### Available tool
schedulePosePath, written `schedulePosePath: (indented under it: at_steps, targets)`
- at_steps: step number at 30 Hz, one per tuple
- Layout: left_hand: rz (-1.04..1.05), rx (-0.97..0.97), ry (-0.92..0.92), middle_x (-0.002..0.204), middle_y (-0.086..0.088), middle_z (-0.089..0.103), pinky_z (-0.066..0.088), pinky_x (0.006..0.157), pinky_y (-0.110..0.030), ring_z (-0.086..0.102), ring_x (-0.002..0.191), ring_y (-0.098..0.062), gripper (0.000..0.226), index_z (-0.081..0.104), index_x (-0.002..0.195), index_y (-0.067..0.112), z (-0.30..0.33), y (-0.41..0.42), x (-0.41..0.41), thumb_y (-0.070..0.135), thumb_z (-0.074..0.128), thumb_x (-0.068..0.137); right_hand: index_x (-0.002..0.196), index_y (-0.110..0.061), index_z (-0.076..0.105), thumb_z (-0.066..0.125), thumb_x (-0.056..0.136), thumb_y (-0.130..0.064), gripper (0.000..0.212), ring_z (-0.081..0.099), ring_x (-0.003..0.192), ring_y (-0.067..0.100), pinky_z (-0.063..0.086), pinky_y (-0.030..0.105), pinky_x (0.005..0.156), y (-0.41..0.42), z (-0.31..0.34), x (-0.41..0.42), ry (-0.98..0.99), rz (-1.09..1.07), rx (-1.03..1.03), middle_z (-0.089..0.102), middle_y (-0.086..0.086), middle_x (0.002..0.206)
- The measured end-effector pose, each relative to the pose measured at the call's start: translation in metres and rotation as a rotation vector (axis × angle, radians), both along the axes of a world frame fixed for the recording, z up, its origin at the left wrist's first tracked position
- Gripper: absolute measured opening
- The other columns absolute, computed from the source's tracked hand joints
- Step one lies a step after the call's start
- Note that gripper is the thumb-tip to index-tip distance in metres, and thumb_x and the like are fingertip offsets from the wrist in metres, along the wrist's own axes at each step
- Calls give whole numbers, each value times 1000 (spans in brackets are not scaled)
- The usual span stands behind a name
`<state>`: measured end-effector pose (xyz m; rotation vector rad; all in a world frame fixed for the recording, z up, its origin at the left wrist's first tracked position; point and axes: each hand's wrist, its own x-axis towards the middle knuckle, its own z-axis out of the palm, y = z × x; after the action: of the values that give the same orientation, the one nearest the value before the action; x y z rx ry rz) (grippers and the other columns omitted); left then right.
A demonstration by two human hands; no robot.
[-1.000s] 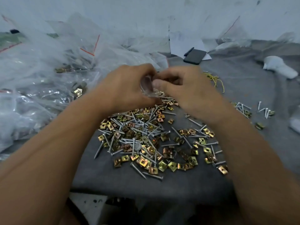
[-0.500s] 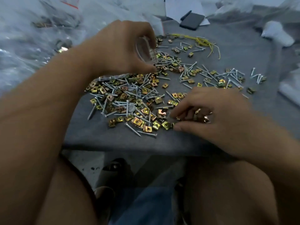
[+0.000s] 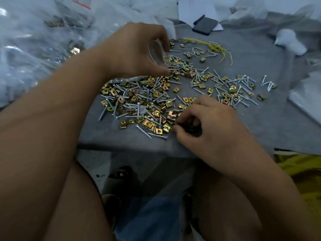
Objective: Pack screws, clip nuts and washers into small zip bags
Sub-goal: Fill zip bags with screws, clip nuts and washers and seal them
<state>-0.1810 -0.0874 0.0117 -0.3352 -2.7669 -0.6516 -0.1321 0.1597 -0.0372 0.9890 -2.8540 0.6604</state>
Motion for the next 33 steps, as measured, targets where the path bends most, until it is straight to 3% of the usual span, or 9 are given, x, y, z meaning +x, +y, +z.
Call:
schedulePosePath:
  at_steps: [3,5,10,15,22,27,33]
  targets:
    - [-12,-7,-6,108,5,75,60,93,-40,72,96,-11,51,68,124,19,1,-1,-1,37,89,82,98,-18,74,62,96,-32,18,53,87,7,40,14,77,1,-3,-9,70,36,-56,59,-5,98]
    - [-5,2,-23,105,8,75,60,92,-39,72,94,-7,50,68,122,21,3,-2,-1,38,90,80,96,-22,70,64,100,-28,9,57,81,5,41,10,74,1,-4,-18,71,30,-218,61,-10,90]
    - [22,84,-61,97,15,76,61,90,-39,72,92,-3,47,68,116,32,4,-5,-3,39,92,75,100,-3,64,52,108,-11,17,67,68,18,53,26,59,-18,26,-58,-490,100,-920,73,6,82]
    - [30,99,-83,97,20,75,62,88,-38,70,89,5,50,65,115,40,3,-8,-8,47,92,73,106,4,63,49,108,-7,18,66,71,19,56,26,63,-51,58,-103,-695,168,-1288,71,12,84]
    - [41,94,-32,102,17,76,59,88,-34,71,94,0,53,67,119,34,1,-11,-13,45,91,74,111,3,64,61,92,-12,24,72,74,16,59,23,66,-67,27,-106,-935,259,-1451,77,14,91]
    - [50,91,-59,96,21,75,53,77,-15,66,89,12,48,65,113,38,-3,-8,-14,42,92,73,114,1,65,58,94,-6,23,69,75,15,57,22,67,-64,23,-107,-1137,323,-1478,73,14,92]
    - [49,79,-67,98,20,75,53,81,-16,69,90,5,48,68,115,35,-6,-3,-15,42,92,74,119,4,66,52,99,-4,25,65,73,12,56,20,66,-55,26,-107,-1415,468,-1532,68,11,93]
